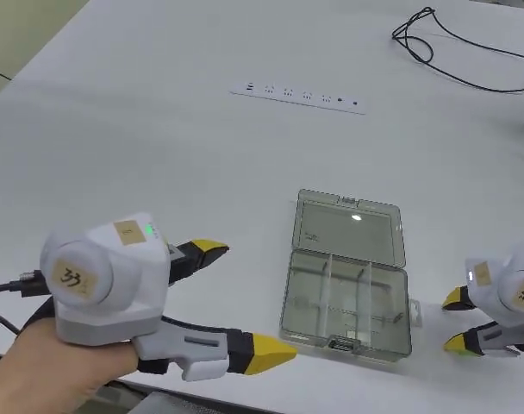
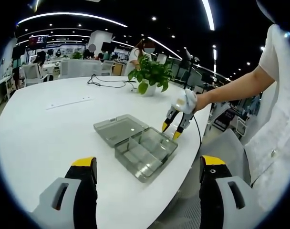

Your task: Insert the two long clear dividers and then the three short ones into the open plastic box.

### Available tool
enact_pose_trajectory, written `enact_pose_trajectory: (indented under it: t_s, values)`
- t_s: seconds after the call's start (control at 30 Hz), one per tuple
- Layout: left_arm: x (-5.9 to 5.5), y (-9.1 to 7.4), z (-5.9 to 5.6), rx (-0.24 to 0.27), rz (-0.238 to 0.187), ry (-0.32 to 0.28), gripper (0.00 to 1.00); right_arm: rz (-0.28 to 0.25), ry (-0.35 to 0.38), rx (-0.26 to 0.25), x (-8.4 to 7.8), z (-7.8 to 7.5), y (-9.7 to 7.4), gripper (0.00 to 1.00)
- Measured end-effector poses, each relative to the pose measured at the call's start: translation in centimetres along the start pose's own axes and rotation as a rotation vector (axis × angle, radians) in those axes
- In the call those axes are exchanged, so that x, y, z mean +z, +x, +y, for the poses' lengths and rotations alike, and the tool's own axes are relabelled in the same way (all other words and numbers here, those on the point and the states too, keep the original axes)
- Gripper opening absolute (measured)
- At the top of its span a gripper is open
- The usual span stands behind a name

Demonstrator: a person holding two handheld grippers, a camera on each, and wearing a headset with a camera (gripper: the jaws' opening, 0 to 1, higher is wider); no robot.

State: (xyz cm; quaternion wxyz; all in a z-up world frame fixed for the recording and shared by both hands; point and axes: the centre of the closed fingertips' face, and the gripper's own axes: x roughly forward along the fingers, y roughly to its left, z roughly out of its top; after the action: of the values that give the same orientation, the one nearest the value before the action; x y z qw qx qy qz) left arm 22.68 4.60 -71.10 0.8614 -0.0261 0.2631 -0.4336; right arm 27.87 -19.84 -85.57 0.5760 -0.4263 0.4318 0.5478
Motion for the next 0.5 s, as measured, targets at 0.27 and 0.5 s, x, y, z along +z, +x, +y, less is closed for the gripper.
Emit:
enact_pose_trajectory:
  t_s: [0.27,0.5]
  values:
    - [-0.1,-0.1,0.0,0.002,0.0,0.002,0.9,-0.016,0.052,-0.011,-0.2,0.1,-0.1,0.33]
    - [0.2,-0.2,-0.1,-0.001,-0.003,0.009,0.9,-0.051,0.087,-0.064,0.2,-0.2,-1.7,0.33]
